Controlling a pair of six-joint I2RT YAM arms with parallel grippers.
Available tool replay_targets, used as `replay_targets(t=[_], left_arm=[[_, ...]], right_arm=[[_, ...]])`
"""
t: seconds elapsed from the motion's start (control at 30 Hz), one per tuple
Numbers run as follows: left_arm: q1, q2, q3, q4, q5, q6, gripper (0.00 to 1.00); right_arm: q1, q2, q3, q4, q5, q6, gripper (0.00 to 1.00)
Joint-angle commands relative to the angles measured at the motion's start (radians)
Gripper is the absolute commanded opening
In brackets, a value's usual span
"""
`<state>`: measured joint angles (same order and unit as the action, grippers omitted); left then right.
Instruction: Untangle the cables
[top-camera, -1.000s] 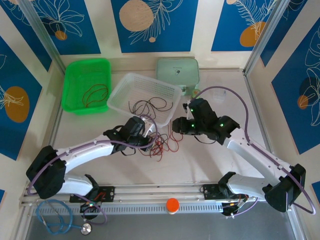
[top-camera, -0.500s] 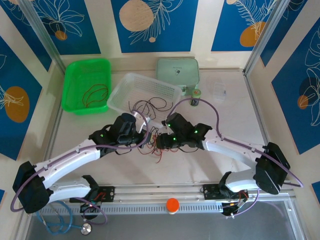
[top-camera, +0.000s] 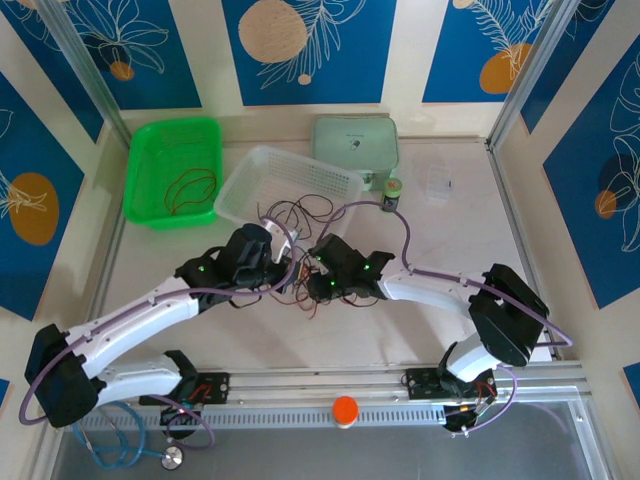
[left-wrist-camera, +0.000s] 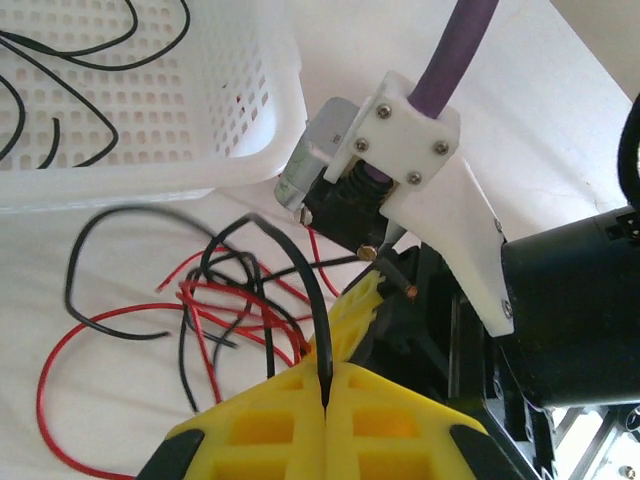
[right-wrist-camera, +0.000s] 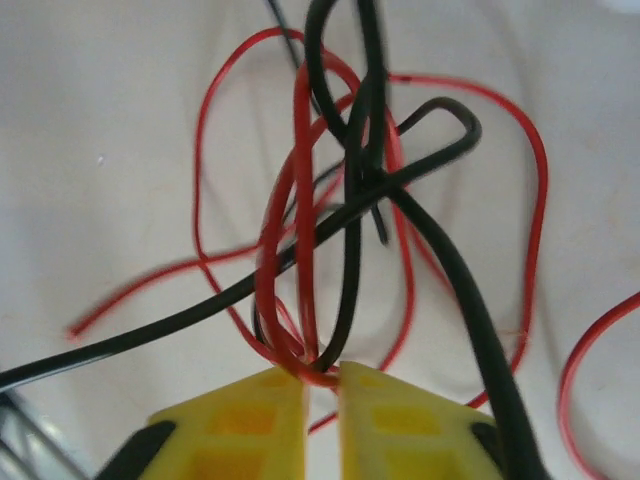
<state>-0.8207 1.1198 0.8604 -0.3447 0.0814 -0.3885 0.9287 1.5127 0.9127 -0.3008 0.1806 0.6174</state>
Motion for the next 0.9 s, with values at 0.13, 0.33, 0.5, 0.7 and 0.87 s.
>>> replay_targets(t=[0.13, 0.33, 0.5, 0.7, 0.87], left_arm=[[-0.008, -0.088, 0.084, -0.115, -0.098, -0.004, 0.00], [-0.002, -0.156, 0.171, -0.275, -0.246, 0.002, 0.00], [0.007, -0.178, 0.245, -0.383, -0.323, 0.025, 0.00], [0.012, -0.188, 0.280, -0.434, -0.359, 0.034, 0.00], [0.015, -0.193, 0.288, -0.456, -0.378, 0.032, 0.00]], right_arm=[[0.004, -0.115, -0.105, 0.038, 0.209, 0.019, 0.00], [-0.062, -0.234, -0.190, -0.034, 0.264, 0.042, 0.00], [-0.202, -0.349, -0.257, -0.098, 0.245, 0.033, 0.00], [-0.393, -0.480, -0.319, -0.149, 0.183, 0.007, 0.00], [-0.574, -0.529, -0.350, -0.212, 0.121, 0.034, 0.00]])
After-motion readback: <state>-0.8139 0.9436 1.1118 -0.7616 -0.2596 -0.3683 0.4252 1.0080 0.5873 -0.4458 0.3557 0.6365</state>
